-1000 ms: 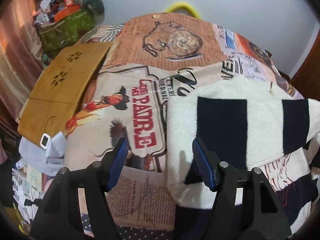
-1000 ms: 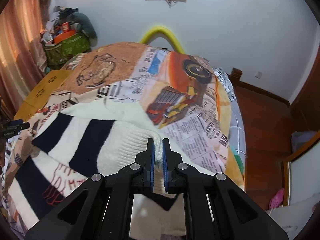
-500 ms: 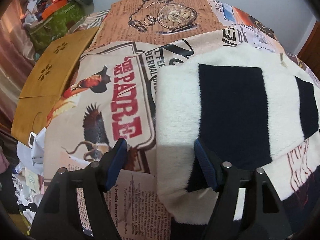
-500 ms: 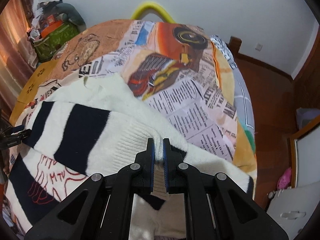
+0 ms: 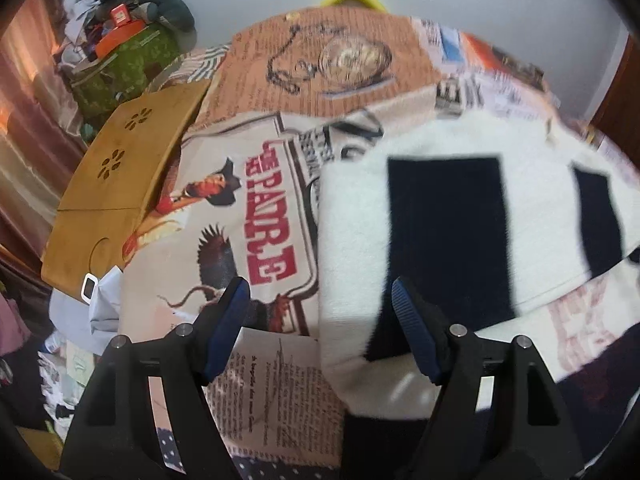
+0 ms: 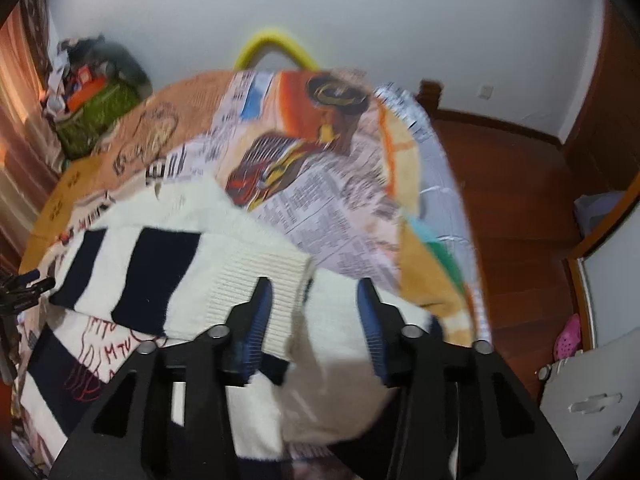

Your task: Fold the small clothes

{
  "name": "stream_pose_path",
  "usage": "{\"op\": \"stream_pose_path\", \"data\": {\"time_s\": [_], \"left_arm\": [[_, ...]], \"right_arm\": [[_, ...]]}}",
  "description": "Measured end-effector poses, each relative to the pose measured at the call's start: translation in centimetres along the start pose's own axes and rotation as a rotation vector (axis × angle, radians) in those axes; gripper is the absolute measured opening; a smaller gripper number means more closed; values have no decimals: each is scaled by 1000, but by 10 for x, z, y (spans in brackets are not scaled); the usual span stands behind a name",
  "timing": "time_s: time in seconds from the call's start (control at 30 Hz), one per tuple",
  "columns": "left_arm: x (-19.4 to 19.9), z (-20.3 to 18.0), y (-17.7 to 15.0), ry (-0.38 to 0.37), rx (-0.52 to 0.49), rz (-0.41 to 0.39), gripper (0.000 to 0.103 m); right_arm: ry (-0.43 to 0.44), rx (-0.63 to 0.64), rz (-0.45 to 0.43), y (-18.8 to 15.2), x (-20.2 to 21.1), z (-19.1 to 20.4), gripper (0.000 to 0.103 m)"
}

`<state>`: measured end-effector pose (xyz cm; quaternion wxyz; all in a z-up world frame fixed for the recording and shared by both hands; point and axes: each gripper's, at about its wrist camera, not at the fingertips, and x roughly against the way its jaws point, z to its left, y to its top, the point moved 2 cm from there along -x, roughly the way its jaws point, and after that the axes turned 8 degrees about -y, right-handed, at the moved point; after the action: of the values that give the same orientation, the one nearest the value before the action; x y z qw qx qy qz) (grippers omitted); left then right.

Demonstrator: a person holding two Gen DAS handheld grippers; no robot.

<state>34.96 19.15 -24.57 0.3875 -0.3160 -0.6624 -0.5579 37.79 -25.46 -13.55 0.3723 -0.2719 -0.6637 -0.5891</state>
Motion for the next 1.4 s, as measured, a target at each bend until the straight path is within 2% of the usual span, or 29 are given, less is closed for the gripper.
{"op": "stream_pose_path", "data": {"time_s": [0.2, 0.33, 0.53, 0.77, 0.9, 1.07, 1.17, 1.2, 1.23, 1.3, 1.4], "left_arm": [[43, -22, 11, -26, -14, -98, 75], [54, -42, 8, -70, -24, -113, 78], [42, -70, -8, -113, -35, -68, 78], [16, -88, -34, -134, -40, 16, 78], [6, -89, -43, -137, -29, 50, 78], [3, -88, -49, -137, -21, 65, 78], [3, -87, -51, -139, -13, 66, 78], [3, -86, -52, -139, -12, 66, 78], [3, -85, -53, -138, -11, 65, 78], [4, -84, -54, -134, -14, 63, 78], [6, -82, -55, -125, -17, 53, 78]], "right_arm": [[-31, -49, -87, -12, 46, -33, 63], [-63, -78, -86, -28, 51, -51, 63], [-70, -171, -9, -73, 39, -84, 63], [-47, -350, 92, -128, 20, -122, 63], [11, -405, 131, -148, 9, -120, 63], [55, -395, 173, -164, -8, -100, 63], [58, -384, 200, -169, -19, -88, 51], [45, -372, 193, -168, -20, -83, 43], [37, -363, 186, -167, -19, -81, 30], [22, -356, 172, -162, -15, -81, 16], [26, -347, 155, -156, -5, -83, 12]]}}
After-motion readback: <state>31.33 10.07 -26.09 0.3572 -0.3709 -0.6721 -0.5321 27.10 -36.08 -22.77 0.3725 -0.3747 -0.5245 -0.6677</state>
